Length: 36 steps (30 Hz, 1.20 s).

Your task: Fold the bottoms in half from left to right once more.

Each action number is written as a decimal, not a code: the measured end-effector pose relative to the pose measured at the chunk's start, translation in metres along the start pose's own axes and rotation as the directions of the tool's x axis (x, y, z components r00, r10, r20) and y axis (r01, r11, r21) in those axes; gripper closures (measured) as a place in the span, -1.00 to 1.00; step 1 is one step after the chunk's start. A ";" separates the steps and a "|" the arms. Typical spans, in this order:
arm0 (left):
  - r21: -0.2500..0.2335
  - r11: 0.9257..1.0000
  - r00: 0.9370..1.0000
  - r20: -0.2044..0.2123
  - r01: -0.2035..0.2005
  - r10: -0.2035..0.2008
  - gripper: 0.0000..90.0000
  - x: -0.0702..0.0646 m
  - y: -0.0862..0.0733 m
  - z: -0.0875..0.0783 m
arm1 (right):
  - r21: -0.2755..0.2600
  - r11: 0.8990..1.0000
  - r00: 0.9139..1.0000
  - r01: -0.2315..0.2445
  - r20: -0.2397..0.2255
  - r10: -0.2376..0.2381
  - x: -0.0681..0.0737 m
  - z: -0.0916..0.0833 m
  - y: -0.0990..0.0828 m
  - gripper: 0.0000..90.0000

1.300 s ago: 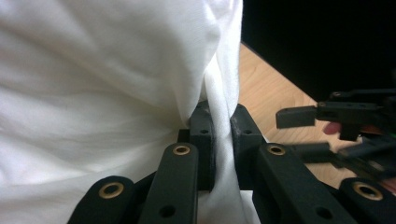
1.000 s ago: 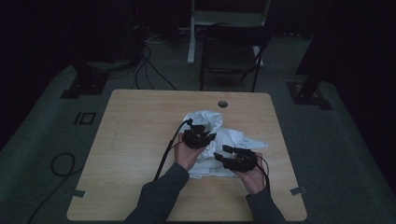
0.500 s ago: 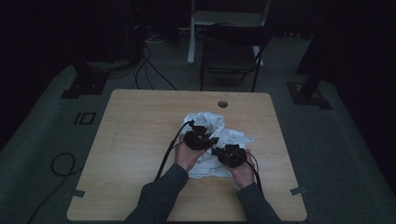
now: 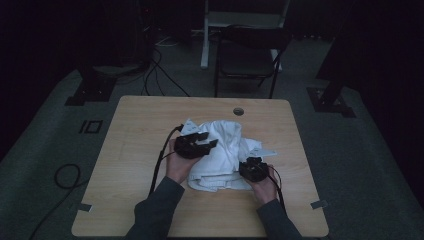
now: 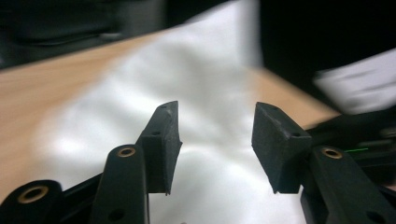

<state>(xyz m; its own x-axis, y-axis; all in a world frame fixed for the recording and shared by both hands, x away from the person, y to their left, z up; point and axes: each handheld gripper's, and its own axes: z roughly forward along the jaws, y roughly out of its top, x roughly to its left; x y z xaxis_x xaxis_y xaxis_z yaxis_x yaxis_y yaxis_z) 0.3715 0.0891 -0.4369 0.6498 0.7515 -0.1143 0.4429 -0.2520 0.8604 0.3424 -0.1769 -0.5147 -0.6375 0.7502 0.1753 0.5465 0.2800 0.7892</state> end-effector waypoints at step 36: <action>0.078 0.994 0.996 0.055 -0.076 0.072 0.20 -0.030 -0.016 0.061 | 0.031 0.997 0.974 -0.074 0.216 0.066 -0.040 -0.030 0.044 0.94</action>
<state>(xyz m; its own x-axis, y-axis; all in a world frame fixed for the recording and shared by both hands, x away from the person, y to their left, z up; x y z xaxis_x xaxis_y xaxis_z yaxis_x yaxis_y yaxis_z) 0.3825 0.0340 -0.4775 0.7132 0.6965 -0.0795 0.4392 -0.3556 0.8250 0.3758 -0.2128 -0.4688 -0.4678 0.8787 0.0954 0.6090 0.2423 0.7552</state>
